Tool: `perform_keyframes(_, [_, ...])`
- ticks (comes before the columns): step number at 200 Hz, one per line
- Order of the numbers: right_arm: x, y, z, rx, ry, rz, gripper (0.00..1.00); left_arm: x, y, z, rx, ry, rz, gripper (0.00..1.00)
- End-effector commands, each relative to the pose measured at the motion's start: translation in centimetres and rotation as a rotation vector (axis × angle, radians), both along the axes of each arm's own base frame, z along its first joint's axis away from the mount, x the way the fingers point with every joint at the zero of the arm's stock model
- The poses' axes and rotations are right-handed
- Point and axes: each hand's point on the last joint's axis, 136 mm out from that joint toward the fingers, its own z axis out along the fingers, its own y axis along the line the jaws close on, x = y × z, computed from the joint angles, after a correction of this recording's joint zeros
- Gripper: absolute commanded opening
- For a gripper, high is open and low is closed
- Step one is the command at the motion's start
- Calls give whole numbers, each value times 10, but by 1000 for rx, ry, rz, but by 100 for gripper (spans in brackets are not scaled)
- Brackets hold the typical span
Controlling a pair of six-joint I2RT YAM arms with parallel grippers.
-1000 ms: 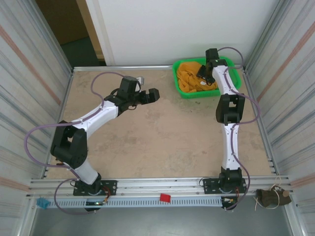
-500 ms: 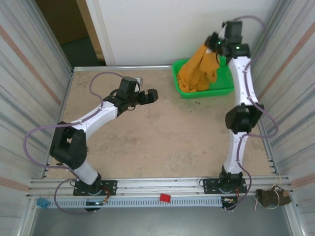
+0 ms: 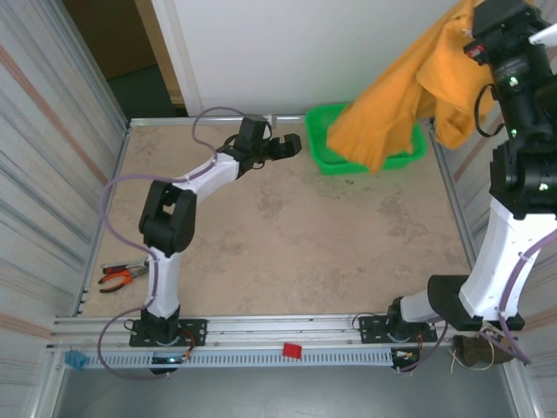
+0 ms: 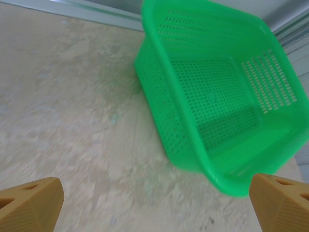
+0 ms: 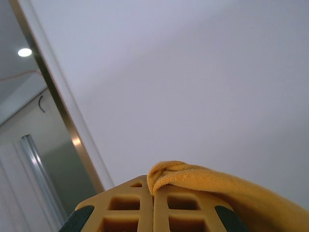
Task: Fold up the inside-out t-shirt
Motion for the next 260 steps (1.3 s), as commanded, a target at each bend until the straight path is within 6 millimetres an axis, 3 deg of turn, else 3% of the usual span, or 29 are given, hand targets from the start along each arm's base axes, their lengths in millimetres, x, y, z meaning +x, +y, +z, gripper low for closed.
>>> perform_keyframes(1, [23, -17, -30, 47, 119, -46, 0, 20, -27, 12, -116, -27, -22, 99])
perform_keyframes(33, [32, -15, -87, 73, 266, -3, 0, 43, -61, 2, -212, 4, -49, 99])
perform_keyframes(75, [43, -9, -166, 97, 445, 38, 0, 47, -123, -1, -325, -5, -152, 99])
perform_keyframes(100, [45, 0, -194, 120, 515, 93, 0, 52, -156, -3, -399, -37, -174, 99])
perform_keyframes(122, [46, 15, -211, 115, 559, 144, 0, 61, -161, 1, -475, -44, -152, 99])
perform_keyframes(138, [45, 30, -218, 93, 576, 184, 0, 64, -147, 7, -462, -26, -145, 99])
perform_keyframes(151, [42, 45, -219, 76, 579, 221, 0, 64, -123, 19, -415, -39, -132, 99])
perform_keyframes(190, [39, 90, -221, 23, 575, 327, 0, 41, -17, 76, -288, -115, -54, 99])
perform_keyframes(201, [40, 104, -222, 13, 573, 361, 0, 24, 9, 86, -266, -125, -40, 99])
perform_keyframes(205, [41, 108, -223, 10, 577, 371, 0, 14, 19, 99, -264, -144, -41, 99])
perform_keyframes(228, [48, 132, -233, -14, 602, 423, 0, -42, 49, 115, -202, -182, -64, 99])
perform_keyframes(260, [53, 170, -243, -49, 637, 519, 0, -129, 58, 101, -133, -208, -139, 99])
